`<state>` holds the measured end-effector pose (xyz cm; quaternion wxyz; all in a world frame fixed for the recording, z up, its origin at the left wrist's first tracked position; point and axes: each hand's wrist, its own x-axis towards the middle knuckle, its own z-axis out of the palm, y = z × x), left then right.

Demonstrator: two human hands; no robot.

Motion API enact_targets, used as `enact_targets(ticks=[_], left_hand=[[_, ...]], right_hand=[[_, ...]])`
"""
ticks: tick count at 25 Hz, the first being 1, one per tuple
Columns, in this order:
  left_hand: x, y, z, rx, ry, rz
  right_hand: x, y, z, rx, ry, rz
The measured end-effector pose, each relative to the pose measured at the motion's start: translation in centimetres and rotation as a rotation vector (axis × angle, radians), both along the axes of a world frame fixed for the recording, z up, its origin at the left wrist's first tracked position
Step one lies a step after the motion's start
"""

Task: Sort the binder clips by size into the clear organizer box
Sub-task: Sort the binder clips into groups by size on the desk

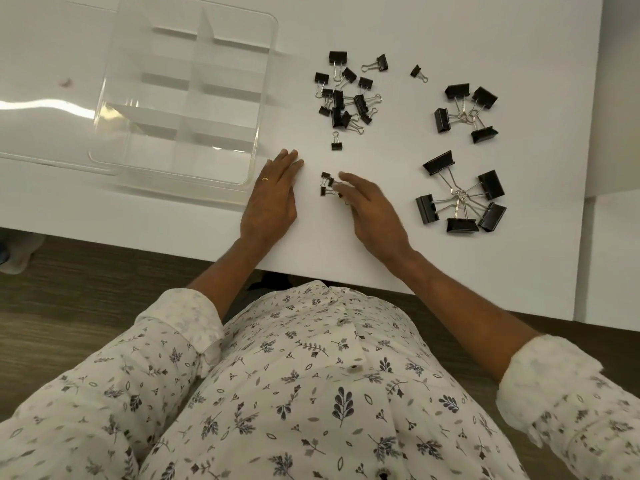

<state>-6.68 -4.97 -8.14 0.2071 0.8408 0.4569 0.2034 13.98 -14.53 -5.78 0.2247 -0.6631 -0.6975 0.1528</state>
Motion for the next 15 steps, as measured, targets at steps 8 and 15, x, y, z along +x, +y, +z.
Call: enact_targets(ticks=[8, 15], left_hand=[[1.0, -0.5, 1.1, 0.076, 0.083, -0.137], [0.9, -0.9, 1.4, 0.014, 0.071, -0.129]], right_hand=[[-0.1, -0.6, -0.8, -0.06, 0.054, -0.178], [-0.7, 1.8, -0.1, -0.066, 0.086, -0.152]])
